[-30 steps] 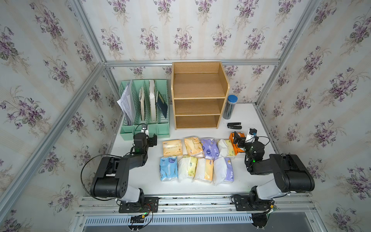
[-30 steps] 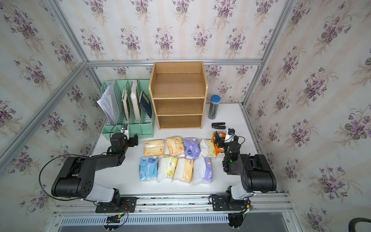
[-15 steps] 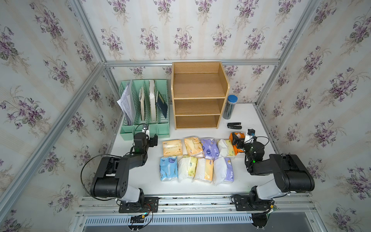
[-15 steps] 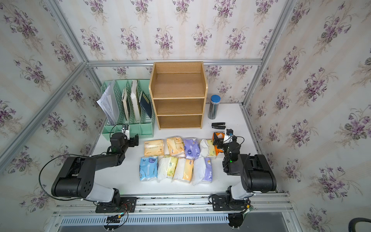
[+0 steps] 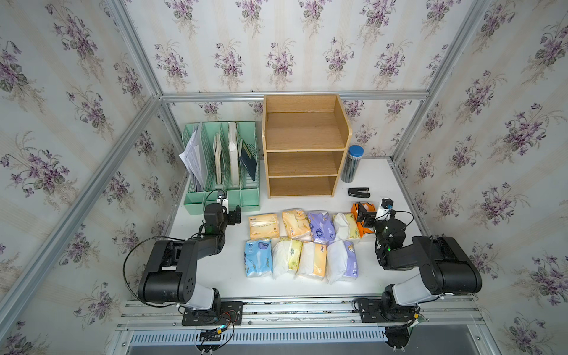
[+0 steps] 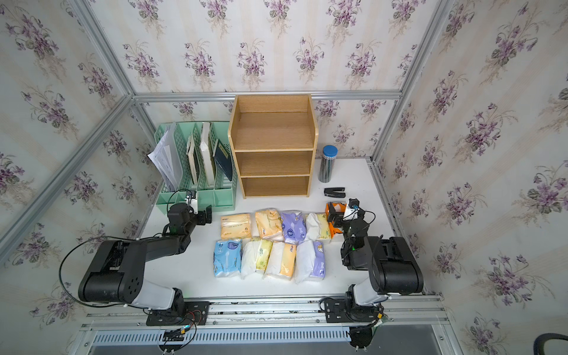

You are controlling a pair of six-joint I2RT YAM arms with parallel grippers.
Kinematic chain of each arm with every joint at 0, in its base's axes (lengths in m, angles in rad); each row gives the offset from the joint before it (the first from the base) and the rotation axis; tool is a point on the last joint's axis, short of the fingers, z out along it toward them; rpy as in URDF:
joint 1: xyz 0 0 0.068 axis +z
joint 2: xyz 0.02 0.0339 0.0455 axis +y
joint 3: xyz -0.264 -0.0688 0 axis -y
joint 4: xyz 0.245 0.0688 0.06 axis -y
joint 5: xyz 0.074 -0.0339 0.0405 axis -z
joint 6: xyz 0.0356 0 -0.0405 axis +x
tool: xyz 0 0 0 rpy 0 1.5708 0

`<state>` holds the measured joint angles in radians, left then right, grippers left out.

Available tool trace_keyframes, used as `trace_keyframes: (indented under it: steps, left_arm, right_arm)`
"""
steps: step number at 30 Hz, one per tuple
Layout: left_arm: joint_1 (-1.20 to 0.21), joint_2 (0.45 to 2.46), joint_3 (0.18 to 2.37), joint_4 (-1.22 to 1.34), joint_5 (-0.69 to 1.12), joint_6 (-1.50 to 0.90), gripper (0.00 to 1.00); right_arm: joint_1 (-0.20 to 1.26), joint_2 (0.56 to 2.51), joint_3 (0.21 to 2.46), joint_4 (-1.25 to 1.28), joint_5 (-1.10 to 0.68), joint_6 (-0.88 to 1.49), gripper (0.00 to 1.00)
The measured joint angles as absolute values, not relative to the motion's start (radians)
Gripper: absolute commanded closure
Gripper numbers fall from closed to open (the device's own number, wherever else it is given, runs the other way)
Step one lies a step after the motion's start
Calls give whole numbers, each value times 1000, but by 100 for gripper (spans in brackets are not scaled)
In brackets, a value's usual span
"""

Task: Remove the tissue boxes from the shelf
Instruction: Reset both arms

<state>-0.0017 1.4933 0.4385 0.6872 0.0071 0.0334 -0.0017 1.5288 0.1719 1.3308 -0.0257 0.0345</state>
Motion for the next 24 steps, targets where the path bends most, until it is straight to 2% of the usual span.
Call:
trace_keyframes:
  steps: [6, 24]
  left_arm:
    - [0, 1492, 434, 692, -23, 19, 1]
    - [-14, 1492, 435, 692, -54, 19, 1]
  right_arm:
    - [1, 1532, 189, 1329, -110, 0, 0]
    - [10, 1538, 224, 1259, -34, 8, 0]
